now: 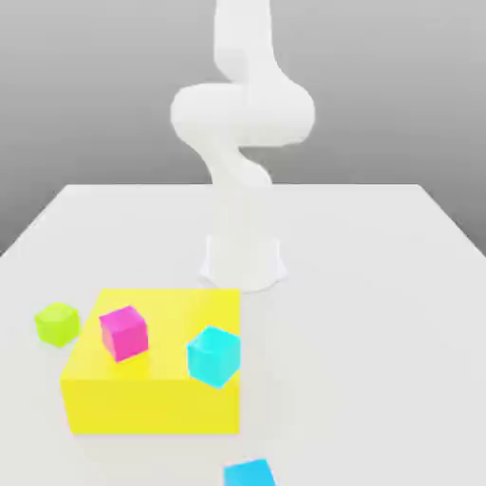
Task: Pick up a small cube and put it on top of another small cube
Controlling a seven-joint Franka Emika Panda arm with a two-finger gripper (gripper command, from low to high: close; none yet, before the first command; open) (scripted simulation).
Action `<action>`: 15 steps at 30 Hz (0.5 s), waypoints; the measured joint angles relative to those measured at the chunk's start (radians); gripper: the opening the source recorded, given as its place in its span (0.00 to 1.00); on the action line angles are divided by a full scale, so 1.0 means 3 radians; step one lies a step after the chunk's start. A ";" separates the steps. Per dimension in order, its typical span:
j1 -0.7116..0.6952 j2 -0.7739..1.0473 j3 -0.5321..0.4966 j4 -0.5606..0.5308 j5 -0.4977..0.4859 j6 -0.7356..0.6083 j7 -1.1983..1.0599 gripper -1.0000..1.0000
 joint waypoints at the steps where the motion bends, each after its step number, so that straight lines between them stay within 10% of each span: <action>1: -0.0105 0.0087 0.0007 -0.0050 -0.0028 0.0055 0.0127 0.50; 15: -0.1366 0.1213 -0.0096 -0.0699 -0.0359 0.0754 0.1752 0.50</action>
